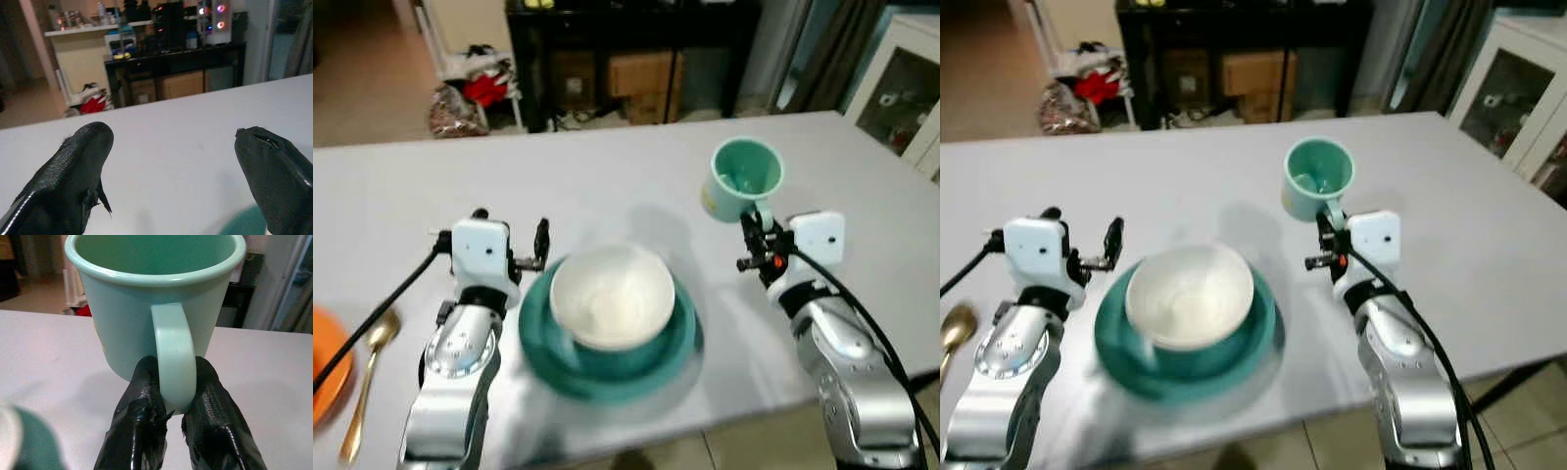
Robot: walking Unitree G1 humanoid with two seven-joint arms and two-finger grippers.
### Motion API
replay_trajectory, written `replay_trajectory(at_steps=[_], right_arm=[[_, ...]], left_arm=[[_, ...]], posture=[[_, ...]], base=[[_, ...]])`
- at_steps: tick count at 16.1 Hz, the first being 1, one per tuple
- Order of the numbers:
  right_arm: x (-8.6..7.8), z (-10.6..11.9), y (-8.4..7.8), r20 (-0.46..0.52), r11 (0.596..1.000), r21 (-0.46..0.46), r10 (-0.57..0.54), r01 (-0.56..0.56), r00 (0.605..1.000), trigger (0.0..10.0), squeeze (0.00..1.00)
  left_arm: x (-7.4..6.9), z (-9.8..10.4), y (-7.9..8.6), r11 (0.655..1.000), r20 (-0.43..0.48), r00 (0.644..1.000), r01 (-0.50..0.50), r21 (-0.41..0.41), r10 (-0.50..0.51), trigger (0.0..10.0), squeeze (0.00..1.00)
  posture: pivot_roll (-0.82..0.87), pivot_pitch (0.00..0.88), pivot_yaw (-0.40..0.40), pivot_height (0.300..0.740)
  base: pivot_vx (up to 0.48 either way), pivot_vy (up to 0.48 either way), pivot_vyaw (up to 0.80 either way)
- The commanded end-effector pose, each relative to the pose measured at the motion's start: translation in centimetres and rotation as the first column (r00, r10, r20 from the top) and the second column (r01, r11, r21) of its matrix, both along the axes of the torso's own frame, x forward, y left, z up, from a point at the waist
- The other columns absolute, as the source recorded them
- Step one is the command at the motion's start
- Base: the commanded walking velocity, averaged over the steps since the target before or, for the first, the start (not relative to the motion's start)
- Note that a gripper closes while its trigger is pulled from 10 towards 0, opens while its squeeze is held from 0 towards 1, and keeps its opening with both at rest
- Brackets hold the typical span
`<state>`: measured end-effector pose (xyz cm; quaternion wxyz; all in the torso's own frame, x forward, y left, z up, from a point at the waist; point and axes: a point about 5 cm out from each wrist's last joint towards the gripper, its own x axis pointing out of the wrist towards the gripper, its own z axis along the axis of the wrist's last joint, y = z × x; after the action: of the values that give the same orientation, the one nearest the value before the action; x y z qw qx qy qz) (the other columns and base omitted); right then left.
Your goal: Setting the table
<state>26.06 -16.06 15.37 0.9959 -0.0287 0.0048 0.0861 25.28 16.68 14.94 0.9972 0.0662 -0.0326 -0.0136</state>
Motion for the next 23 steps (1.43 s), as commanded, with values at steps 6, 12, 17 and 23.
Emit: replay_trajectory(at_steps=[6,12,17,23], right_arm=[[3.7,-0.2,0.3,-0.02,0.994,0.015,0.108,-0.107,0.994,10.0,0.0],[8.2,-2.5,2.6,-0.135,0.934,0.114,0.351,-0.338,0.927,10.0,0.0],[9.4,-3.7,2.6,-0.23,0.891,0.069,0.452,-0.448,0.862,10.0,0.0],[8.7,-4.7,2.3,-0.3,0.811,-0.016,0.554,-0.585,0.777,10.0,0.0]], left_arm=[[1.1,1.2,0.9,0.994,0.013,0.996,0.086,0.062,-0.087,10.0,0.0],[1.2,3.3,2.8,0.952,-0.002,0.953,0.304,0.043,-0.304,10.0,0.0],[-1.4,4.6,3.1,0.838,-0.102,0.835,0.545,0.028,-0.54,10.0,0.0],[-3.7,3.6,2.4,0.71,-0.271,0.673,0.702,-0.058,-0.688,10.0,0.0]], posture=[[0.06,0.0,0.007,0.74],[0.08,0.0,0.025,0.74],[0.12,0.0,0.007,0.74],[0.11,0.0,0.012,0.74]], base=[[0.0,0.0,0.0],[0.0,0.0,0.0],[0.0,0.0,0.0],[0.0,0.0,0.0]])
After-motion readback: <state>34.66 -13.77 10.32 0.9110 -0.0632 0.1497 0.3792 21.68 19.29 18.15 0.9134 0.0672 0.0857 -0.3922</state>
